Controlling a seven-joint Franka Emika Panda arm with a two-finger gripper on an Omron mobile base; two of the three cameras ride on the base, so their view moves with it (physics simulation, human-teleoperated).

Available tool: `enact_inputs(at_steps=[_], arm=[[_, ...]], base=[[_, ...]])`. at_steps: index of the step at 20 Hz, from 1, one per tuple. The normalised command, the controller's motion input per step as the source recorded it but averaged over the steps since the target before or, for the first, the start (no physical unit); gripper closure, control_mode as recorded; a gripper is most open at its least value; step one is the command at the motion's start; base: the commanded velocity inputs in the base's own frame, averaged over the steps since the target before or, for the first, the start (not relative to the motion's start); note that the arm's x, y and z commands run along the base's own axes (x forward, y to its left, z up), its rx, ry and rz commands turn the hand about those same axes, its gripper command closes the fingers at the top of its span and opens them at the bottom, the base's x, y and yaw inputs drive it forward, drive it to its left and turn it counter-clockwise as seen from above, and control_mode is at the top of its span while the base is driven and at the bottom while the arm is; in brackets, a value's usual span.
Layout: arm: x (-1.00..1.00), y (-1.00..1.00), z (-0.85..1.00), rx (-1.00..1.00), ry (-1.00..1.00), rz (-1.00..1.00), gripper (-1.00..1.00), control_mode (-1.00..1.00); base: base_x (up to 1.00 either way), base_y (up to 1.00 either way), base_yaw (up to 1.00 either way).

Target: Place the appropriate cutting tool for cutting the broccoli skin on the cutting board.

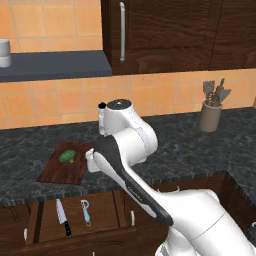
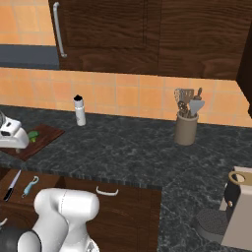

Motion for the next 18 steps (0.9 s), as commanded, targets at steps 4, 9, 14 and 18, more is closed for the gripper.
enact_inputs(at_steps=[4,9,14,18], arm=[[-0.43,0.69,-0.33,0.0,0.11,0.0,-1.0,-1.0],[-0.53,0.31,-0.37,-0.03,0.08,0.04,-1.0,-1.0],[-0.18,0.23,-0.35,-0.02,0.04,0.0,-1.0,-1.0],[0.04,0.32,-0.26,0.0,0.0,0.0,-1.0,-1.0]], base=[[0.0,0.0,0.0],[0.0,0.0,0.0],[0.0,0.0,0.0],[0.0,0.0,0.0]])
